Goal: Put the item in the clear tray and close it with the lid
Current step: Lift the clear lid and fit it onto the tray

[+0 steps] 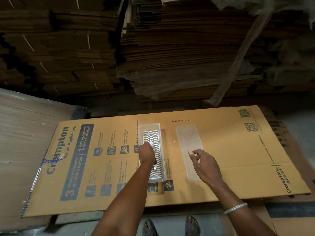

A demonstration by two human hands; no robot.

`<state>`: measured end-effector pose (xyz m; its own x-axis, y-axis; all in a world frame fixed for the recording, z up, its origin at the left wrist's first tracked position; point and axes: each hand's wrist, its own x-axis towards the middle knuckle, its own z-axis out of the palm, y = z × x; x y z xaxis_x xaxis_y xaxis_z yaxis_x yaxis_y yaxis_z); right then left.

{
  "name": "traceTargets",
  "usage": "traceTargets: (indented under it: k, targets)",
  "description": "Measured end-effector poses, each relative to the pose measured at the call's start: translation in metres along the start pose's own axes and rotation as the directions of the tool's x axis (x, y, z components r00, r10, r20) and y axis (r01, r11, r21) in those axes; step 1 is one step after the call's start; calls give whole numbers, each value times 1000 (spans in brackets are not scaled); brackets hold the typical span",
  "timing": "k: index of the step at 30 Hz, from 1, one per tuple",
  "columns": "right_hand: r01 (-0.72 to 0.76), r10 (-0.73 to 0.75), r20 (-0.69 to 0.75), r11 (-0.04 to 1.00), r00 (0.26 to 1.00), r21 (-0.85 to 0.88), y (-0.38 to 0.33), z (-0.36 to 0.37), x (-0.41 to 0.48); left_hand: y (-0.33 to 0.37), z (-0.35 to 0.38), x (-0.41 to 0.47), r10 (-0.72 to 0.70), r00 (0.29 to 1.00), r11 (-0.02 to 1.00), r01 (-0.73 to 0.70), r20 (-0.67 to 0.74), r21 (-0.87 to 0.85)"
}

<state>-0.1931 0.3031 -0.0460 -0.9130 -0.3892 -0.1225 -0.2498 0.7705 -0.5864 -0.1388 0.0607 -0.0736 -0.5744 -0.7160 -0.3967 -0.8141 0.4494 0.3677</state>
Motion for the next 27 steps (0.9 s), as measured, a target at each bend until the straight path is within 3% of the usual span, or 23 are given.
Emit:
traceTargets:
  k: [17,27]
  targets:
    - [-37,39,68,999,997,-38,13,14,-6,0,1,0,33,997,999,-33,-71,5]
    - [-178,232,134,929,963,-324,22,32,16,-3,0,-4,96,991,995,-98,-92,-19]
